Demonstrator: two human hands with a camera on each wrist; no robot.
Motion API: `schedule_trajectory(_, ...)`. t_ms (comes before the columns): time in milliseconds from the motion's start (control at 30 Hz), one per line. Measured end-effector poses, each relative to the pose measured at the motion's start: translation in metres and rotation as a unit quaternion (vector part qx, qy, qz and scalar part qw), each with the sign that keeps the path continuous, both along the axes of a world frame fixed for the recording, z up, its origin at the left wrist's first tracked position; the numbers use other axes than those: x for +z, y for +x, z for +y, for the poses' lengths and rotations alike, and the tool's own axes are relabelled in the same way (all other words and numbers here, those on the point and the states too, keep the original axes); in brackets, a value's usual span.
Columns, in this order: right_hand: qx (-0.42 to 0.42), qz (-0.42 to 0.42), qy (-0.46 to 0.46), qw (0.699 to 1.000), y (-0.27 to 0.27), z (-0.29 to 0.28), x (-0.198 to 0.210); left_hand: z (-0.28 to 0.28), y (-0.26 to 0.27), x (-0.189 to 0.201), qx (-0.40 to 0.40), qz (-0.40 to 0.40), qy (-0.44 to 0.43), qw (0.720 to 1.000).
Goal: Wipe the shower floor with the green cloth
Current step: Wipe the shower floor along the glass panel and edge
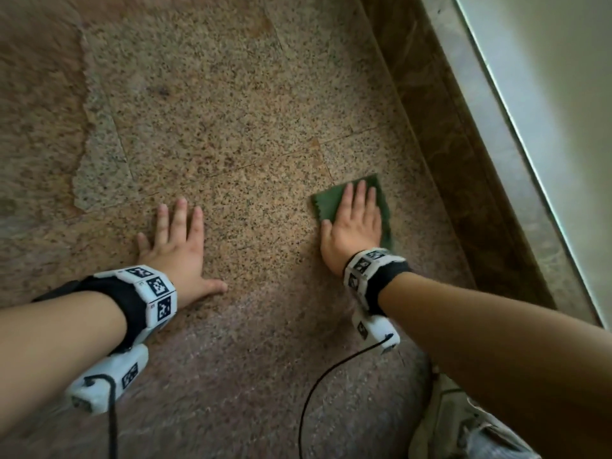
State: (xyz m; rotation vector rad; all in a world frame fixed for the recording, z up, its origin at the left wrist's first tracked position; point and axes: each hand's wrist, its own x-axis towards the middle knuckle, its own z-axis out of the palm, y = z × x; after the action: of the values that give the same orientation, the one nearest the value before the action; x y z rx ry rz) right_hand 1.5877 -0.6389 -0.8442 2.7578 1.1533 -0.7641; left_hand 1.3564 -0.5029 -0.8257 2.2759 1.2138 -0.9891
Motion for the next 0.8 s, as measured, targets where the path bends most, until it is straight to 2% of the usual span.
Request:
schedule_trajectory(133, 0.175, 0.088, 0.018, 0.981, -0.096, 0.009, 0.001, -0.001, -0.002, -0.002, 0.002, -0.009, 0.008, 1.0)
schedule_trajectory(200, 0.211, 0.091, 0.017, 0.973, -0.102, 0.008, 0.0, -0.001, -0.003, -0.001, 0.003, -0.021, 0.01, 1.0)
schedule_trajectory(267, 0.232, 0.077, 0.018, 0.97, -0.072, 0.003, 0.0, -0.001, -0.004, 0.0, 0.001, -0.023, 0.007, 1.0)
schedule_trajectory(300, 0.216, 0.06, 0.015, 0.974, -0.048, -0.003, -0.001, -0.001, -0.003, 0.001, 0.0, -0.022, 0.004, 1.0)
schedule_trajectory(400, 0.092, -0.025, -0.012, 0.995, 0.037, -0.024, -0.001, -0.002, -0.002, 0.0, 0.002, -0.022, -0.002, 1.0)
schedule_trajectory(500, -0.022, -0.023, -0.037, 0.999, 0.065, -0.028, 0.002, -0.002, -0.003, 0.002, 0.002, -0.026, -0.003, 1.0)
schedule_trajectory(567, -0.075, -0.029, -0.016, 0.997, 0.04, -0.013, -0.002, -0.002, -0.004, 0.001, -0.002, -0.026, 0.001, 1.0)
schedule_trajectory(633, -0.07, -0.019, -0.002, 0.997, -0.001, 0.006, -0.004, -0.001, -0.005, 0.001, -0.002, -0.025, 0.0, 1.0)
schedule_trajectory(733, 0.061, 0.028, 0.0, 0.998, -0.076, 0.021, -0.005, -0.001, -0.006, 0.0, -0.004, -0.031, 0.003, 1.0)
schedule_trajectory(800, 0.154, 0.068, -0.001, 0.986, -0.118, 0.023, -0.002, -0.001, -0.007, 0.0, -0.005, -0.038, 0.008, 0.999)
